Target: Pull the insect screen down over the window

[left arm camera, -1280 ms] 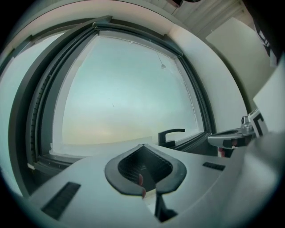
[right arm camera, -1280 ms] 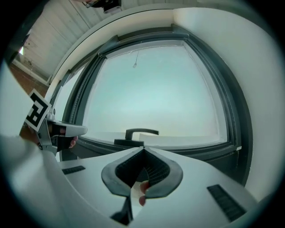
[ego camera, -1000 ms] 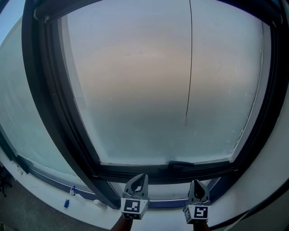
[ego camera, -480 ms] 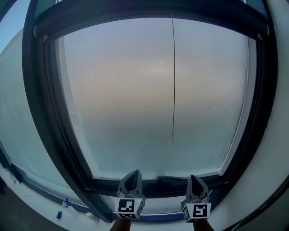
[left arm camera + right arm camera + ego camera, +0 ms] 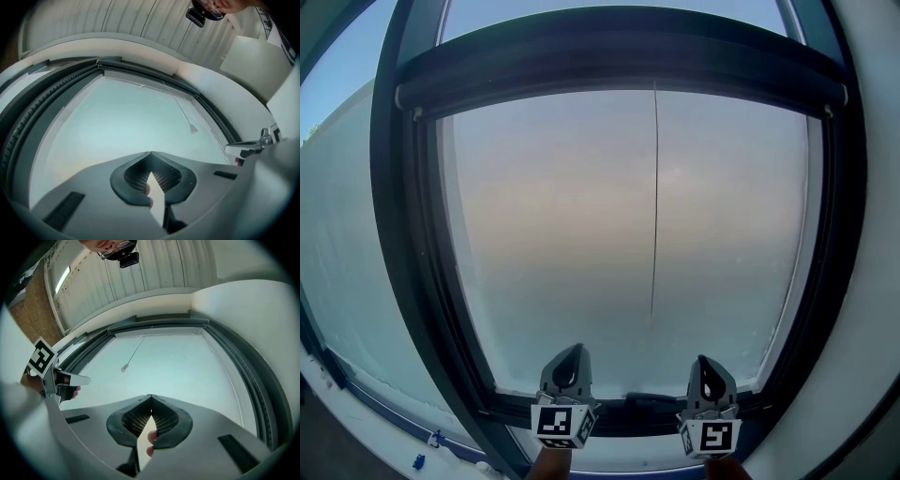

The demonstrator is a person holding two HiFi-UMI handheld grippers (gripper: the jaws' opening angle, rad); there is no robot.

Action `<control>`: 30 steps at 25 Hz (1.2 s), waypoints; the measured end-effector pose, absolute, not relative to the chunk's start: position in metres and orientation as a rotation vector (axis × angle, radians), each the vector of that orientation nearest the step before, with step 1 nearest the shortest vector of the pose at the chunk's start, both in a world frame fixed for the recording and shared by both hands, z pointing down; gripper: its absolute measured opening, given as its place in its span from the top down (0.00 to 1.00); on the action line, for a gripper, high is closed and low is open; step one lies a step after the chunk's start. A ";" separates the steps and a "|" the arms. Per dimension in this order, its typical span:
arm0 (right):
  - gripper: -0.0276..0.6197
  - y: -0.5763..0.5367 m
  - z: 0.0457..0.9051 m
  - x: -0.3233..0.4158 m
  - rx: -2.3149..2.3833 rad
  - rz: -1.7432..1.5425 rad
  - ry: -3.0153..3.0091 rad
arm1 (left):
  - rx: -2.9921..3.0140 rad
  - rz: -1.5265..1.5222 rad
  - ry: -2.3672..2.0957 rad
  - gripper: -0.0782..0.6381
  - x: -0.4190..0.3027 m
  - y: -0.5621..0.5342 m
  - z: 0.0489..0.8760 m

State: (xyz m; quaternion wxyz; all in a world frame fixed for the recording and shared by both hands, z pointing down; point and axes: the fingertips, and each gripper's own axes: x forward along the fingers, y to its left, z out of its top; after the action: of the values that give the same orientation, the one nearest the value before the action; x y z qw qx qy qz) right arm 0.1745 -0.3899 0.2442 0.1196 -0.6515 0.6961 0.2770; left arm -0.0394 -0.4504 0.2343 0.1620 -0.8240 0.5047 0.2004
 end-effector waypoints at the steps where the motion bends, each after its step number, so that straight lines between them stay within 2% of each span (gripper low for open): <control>1: 0.95 -0.388 0.233 0.174 -1.890 0.827 2.017 | -2.341 0.588 1.446 0.89 -0.041 -0.449 0.227; 22: 0.95 -0.350 0.096 0.179 -1.815 1.155 1.838 | -2.040 0.582 1.367 0.89 -0.052 -0.425 0.109; 30: 0.95 -0.341 0.037 0.185 -1.821 1.460 1.661 | -1.847 0.550 1.377 0.89 -0.071 -0.416 0.052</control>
State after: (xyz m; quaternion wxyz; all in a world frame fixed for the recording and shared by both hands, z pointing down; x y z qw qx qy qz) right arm 0.1851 -0.3408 0.0372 0.1378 -0.6297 0.5742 0.5048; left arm -0.0709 -0.4164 0.0515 0.3770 -0.7224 0.5383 0.2149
